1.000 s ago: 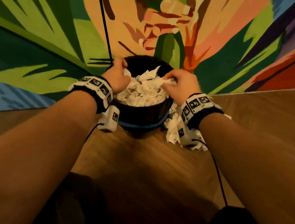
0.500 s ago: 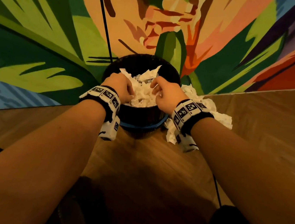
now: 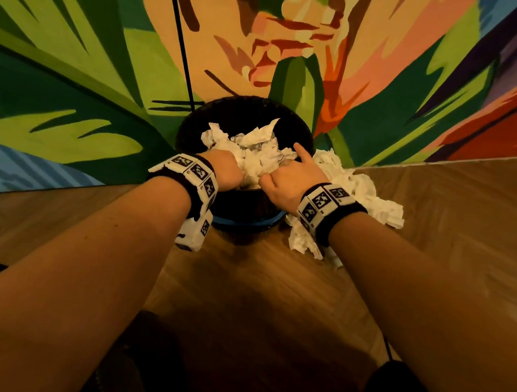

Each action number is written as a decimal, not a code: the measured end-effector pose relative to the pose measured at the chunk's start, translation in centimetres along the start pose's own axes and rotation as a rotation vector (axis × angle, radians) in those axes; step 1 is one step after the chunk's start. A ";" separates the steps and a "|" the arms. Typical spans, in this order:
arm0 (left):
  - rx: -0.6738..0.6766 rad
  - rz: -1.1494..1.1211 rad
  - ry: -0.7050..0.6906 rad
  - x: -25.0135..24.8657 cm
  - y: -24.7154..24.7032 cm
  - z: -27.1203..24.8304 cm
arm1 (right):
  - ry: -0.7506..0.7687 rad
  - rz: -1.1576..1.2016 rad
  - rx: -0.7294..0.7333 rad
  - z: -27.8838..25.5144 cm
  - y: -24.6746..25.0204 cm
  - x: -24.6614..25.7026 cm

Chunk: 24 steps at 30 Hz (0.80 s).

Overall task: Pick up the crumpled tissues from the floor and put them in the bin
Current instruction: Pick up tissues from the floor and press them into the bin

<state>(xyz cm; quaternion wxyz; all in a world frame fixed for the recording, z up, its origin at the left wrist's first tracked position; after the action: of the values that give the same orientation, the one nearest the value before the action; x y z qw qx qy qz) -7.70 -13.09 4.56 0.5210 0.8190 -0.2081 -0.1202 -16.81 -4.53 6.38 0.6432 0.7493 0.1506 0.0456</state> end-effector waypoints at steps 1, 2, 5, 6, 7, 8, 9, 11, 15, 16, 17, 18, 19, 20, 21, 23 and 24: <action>-0.006 -0.010 0.003 -0.1 0.0 0.0 | -0.007 0.009 -0.004 -0.1 0.0 0.1; -0.007 -0.030 0.011 0.0 0.1 -0.1 | -0.011 0.014 -0.014 -0.1 0.0 0.1; -0.054 -0.119 0.030 0.2 0.8 -0.5 | -0.061 0.122 -0.112 -0.2 -0.1 -0.1; -0.082 -0.137 0.043 0.3 1.2 -0.6 | -0.088 0.206 -0.180 -0.4 0.0 -0.4; -0.110 -0.136 0.057 0.5 1.7 -0.7 | -0.107 0.293 -0.244 -0.5 0.1 -0.8; -0.137 -0.130 0.068 0.6 2.1 -0.8 | -0.113 0.365 -0.306 -0.7 0.2 -1.2; -0.162 -0.131 0.080 0.8 2.6 -0.9 | -0.110 0.422 -0.364 -0.9 0.3 -1.4; -0.205 -0.155 0.080 1.0 3.5 -1.0 | -0.100 0.507 -0.463 -1.3 0.8 -2.0; -0.328 -0.287 0.070 1.1 5.6 -1.7 | -0.123 0.597 -0.569 -2.3 1.7 -3.3; -0.386 -0.343 0.071 1.0 6.3 -2.1 | -0.143 0.626 -0.616 -2.8 2.0 -3.8; -0.449 -0.391 0.062 0.7 7.1 -2.5 | -0.170 0.660 -0.674 -3.3 2.3 -4.5; -0.506 -0.431 0.042 0.3 7.8 -3.0 | -0.203 0.694 -0.732 -3.8 2.6 -5.2; -0.551 -0.474 0.013 -0.2 8.5 -3.5 | -0.242 0.725 -0.783 -4.3 2.7 -6.0; -0.584 -0.521 -0.022 -0.9 9.2 -4.0 | -0.289 0.756 -0.821 -4.7 2.6 -7.0; -0.611 -0.568 -0.062 -1.7 9.7 -4.5 | -0.343 0.791 -0.851 -5.2 2.2 -8.0; -0.642 -0.625 -0.166 -4.2 10.4 -5.5 | -0.463 0.839 -0.901 -6.4 1.1 -10.2; -0.634 -0.630 -0.222 -5.8 10.4 -6.1 | -0.521 0.837 -0.916 -7.1 0.3 -11.2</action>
<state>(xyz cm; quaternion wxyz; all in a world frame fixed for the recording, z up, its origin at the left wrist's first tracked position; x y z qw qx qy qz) -12.55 -9.39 16.46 0.6583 0.6248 0.0435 -0.4176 -29.22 -1.00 9.31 0.8395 0.3828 -0.3470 0.1681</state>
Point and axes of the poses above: each hand's wrist, its own z-axis towards the middle knuckle, its own y-axis out of the back of the hand, x = y × z, the point moved 7 cm from there along z, towards the middle knuckle, and after that the axes turned 12 degrees about y, right-handed, at the moved point
